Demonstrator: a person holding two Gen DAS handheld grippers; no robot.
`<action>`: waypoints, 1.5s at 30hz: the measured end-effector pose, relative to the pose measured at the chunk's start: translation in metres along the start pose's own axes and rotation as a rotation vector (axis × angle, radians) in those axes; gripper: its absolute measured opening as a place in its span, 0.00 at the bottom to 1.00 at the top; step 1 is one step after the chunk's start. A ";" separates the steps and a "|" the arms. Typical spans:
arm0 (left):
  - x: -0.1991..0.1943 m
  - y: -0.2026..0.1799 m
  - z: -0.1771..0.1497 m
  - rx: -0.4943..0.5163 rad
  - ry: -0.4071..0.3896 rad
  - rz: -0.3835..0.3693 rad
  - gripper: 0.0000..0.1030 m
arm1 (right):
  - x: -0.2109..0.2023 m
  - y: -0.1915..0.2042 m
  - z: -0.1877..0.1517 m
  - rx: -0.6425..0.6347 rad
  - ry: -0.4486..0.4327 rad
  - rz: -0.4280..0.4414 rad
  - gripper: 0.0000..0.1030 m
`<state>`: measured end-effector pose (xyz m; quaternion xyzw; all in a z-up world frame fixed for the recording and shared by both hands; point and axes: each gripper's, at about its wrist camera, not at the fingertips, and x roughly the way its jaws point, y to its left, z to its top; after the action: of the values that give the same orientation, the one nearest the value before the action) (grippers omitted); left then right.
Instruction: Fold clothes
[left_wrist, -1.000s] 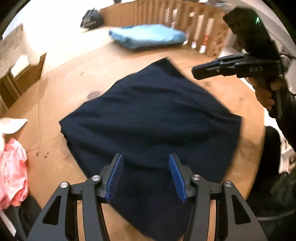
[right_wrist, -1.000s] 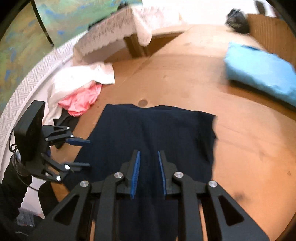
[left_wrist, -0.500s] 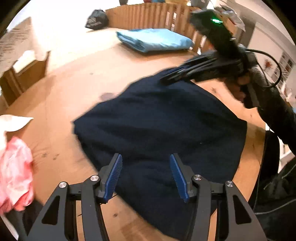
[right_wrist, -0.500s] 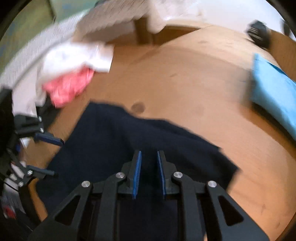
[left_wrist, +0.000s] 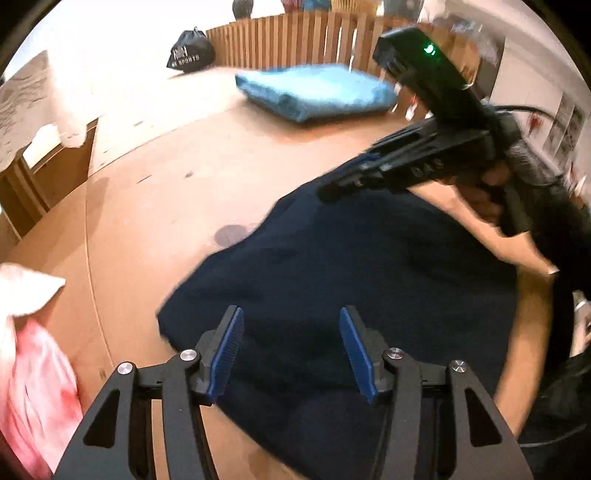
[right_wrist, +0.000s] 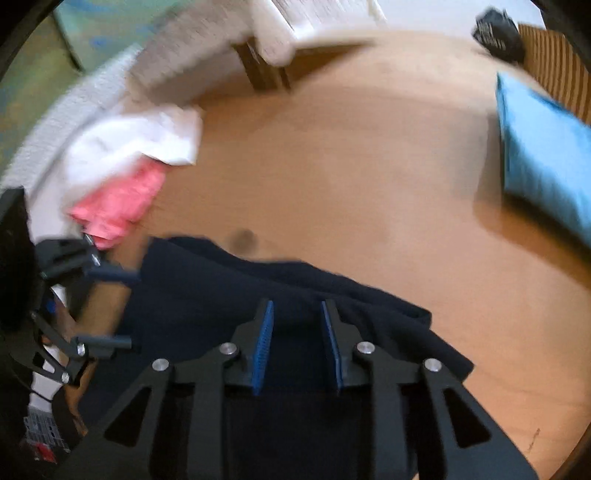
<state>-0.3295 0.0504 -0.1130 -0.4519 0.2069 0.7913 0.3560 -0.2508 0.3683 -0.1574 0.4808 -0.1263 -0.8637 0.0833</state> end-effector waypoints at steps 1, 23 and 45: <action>0.006 0.006 0.000 -0.020 0.023 -0.002 0.55 | -0.004 -0.008 0.001 0.047 -0.002 -0.007 0.19; 0.067 -0.144 0.144 0.072 0.254 -0.062 0.55 | -0.136 -0.057 -0.166 0.066 -0.150 -0.126 0.24; 0.053 -0.086 0.143 -0.017 0.236 0.001 0.10 | -0.153 -0.075 -0.176 0.118 -0.198 0.058 0.33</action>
<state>-0.3638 0.2202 -0.0867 -0.5447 0.2409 0.7347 0.3248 -0.0226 0.4564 -0.1450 0.3934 -0.1981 -0.8953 0.0668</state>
